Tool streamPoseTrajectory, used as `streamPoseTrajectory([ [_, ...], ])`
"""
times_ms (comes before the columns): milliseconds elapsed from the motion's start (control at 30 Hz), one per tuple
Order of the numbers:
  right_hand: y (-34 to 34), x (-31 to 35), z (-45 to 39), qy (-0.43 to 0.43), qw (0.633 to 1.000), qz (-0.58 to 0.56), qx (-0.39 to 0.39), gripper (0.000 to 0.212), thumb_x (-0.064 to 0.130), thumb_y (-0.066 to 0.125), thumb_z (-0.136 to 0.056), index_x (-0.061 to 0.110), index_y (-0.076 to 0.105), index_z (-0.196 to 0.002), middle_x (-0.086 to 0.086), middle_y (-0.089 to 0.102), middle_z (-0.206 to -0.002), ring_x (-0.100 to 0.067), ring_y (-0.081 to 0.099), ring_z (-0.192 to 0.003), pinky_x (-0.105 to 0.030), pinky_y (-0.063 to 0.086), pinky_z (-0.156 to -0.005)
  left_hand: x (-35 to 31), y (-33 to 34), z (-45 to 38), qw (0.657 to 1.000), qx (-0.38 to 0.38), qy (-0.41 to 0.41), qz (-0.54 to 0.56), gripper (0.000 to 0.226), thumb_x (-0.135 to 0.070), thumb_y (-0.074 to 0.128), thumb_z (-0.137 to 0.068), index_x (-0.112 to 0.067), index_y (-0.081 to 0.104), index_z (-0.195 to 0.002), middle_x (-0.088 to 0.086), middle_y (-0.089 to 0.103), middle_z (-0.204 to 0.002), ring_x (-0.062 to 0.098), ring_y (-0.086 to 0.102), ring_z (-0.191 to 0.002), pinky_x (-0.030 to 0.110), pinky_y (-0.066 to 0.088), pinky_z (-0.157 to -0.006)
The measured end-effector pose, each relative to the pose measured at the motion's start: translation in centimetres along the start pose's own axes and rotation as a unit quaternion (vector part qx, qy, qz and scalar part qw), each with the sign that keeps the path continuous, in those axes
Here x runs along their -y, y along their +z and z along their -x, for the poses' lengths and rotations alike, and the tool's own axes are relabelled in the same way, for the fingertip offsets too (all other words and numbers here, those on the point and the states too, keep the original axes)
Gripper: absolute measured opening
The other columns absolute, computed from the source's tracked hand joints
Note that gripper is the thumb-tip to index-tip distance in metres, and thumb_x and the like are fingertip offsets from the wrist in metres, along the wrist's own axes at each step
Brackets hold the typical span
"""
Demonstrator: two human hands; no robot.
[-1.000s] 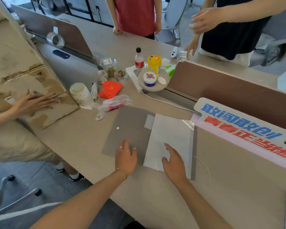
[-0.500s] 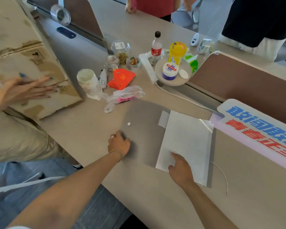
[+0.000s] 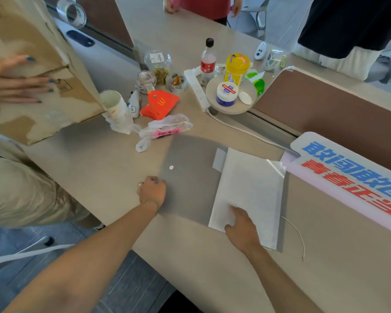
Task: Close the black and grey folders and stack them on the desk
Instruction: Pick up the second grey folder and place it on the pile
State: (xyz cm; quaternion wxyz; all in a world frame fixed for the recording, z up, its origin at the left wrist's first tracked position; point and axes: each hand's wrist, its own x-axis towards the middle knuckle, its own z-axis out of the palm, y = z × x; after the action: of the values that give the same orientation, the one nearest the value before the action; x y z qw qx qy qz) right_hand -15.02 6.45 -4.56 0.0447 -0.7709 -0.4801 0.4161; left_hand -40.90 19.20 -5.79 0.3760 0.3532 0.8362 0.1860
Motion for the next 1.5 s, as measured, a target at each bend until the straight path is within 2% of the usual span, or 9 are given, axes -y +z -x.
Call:
streamPoseTrajectory([
  [133,-0.1,0.0,0.1,0.005,1.000,-0.012,-0.002,0.070,0.017,0.057,-0.089,0.018,0.033,-0.154,-0.001,0.033,-0.161,-0.021,0.037,-0.145,-0.032,0.031,-0.116,-0.6,-1.4,1.8,0.997,-0.007,0.057,0.044,0.040,-0.028,0.067,-0.089,-0.020,0.054,-0.126,0.007,0.056,-0.116,0.023,0.057,-0.093,0.032,0.046,-0.087],
  [367,-1.3,0.7,0.3,0.030,0.995,-0.098,0.005,0.066,0.017,0.054,-0.090,0.020,0.036,-0.153,-0.002,0.041,-0.157,-0.025,0.040,-0.143,-0.034,0.032,-0.116,-3.3,-3.6,7.5,0.981,-0.037,0.188,0.034,0.042,-0.001,0.051,-0.090,-0.033,0.057,-0.116,-0.007,0.063,-0.080,0.021,0.066,-0.079,0.022,0.041,-0.060],
  [533,-3.4,1.9,1.0,0.009,0.973,-0.219,-0.069,0.039,0.018,0.054,-0.094,0.024,0.061,-0.132,-0.002,0.061,-0.139,-0.023,0.058,-0.125,-0.032,0.039,-0.109,-5.3,-3.3,13.9,0.946,-0.021,0.324,-0.027,0.049,0.002,0.050,-0.087,-0.033,0.055,-0.122,-0.009,0.065,-0.084,0.015,0.060,-0.078,0.027,0.042,-0.063],
  [700,-8.0,3.2,2.9,-0.045,0.896,-0.415,-0.153,0.029,0.026,0.051,-0.094,0.028,0.066,-0.118,-0.001,0.077,-0.095,-0.017,0.073,-0.085,-0.040,0.057,-0.088,-6.9,-0.6,19.4,0.920,0.081,0.377,-0.075,0.045,-0.008,0.048,-0.090,-0.037,0.056,-0.124,-0.011,0.062,-0.090,0.016,0.059,-0.082,0.035,0.052,-0.071],
  [900,-12.0,2.2,3.9,-0.097,0.913,-0.333,-0.214,0.042,0.051,0.056,-0.090,0.035,0.058,-0.129,0.006,0.076,-0.096,-0.010,0.073,-0.085,-0.039,0.061,-0.080,-8.0,4.2,24.6,0.891,0.147,0.416,-0.104,0.043,-0.017,0.053,-0.095,-0.035,0.052,-0.134,-0.007,0.060,-0.107,0.017,0.063,-0.093,0.025,0.044,-0.075],
  [1000,-12.9,0.8,4.0,-0.077,0.935,-0.237,-0.251,0.046,0.039,0.065,-0.087,0.034,0.056,-0.132,0.007,0.074,-0.092,-0.010,0.070,-0.087,-0.027,0.055,-0.077,-7.8,6.4,26.0,0.879,0.161,0.430,-0.130,0.036,-0.026,0.052,-0.091,-0.036,0.052,-0.126,-0.006,0.059,-0.105,0.020,0.066,-0.087,0.036,0.054,-0.076],
  [1167,-12.3,-3.5,3.2,-0.023,0.943,-0.187,-0.273,0.059,0.024,0.062,-0.083,0.035,0.048,-0.139,0.000,0.067,-0.068,-0.019,0.066,-0.066,-0.039,0.058,-0.071,-6.5,9.0,26.3,0.857,0.182,0.447,-0.181,0.040,-0.049,0.046,-0.093,-0.037,0.056,-0.129,-0.009,0.060,-0.111,0.014,0.065,-0.099,0.036,0.054,-0.085],
  [1333,-10.5,-8.1,1.8,0.022,0.952,-0.157,-0.263,0.074,0.025,0.059,-0.078,0.038,0.035,-0.147,-0.002,0.074,-0.087,-0.030,0.072,-0.081,-0.042,0.058,-0.079,-3.7,11.9,20.4,0.856,0.176,0.413,-0.257,0.050,-0.045,0.041,-0.097,-0.025,0.047,-0.143,0.003,0.052,-0.135,0.027,0.051,-0.126,0.040,0.045,-0.103],
  [1500,-9.2,-10.7,0.8,0.051,0.970,-0.075,-0.225,0.070,0.010,0.064,-0.079,0.015,0.046,-0.147,-0.012,0.055,-0.135,-0.033,0.061,-0.117,-0.038,0.048,-0.099,-1.9,13.6,15.4,0.880,0.167,0.317,-0.313,0.056,-0.034,0.045,-0.097,-0.023,0.033,-0.151,0.012,0.037,-0.151,0.035,0.043,-0.132,0.044,0.040,-0.104],
])
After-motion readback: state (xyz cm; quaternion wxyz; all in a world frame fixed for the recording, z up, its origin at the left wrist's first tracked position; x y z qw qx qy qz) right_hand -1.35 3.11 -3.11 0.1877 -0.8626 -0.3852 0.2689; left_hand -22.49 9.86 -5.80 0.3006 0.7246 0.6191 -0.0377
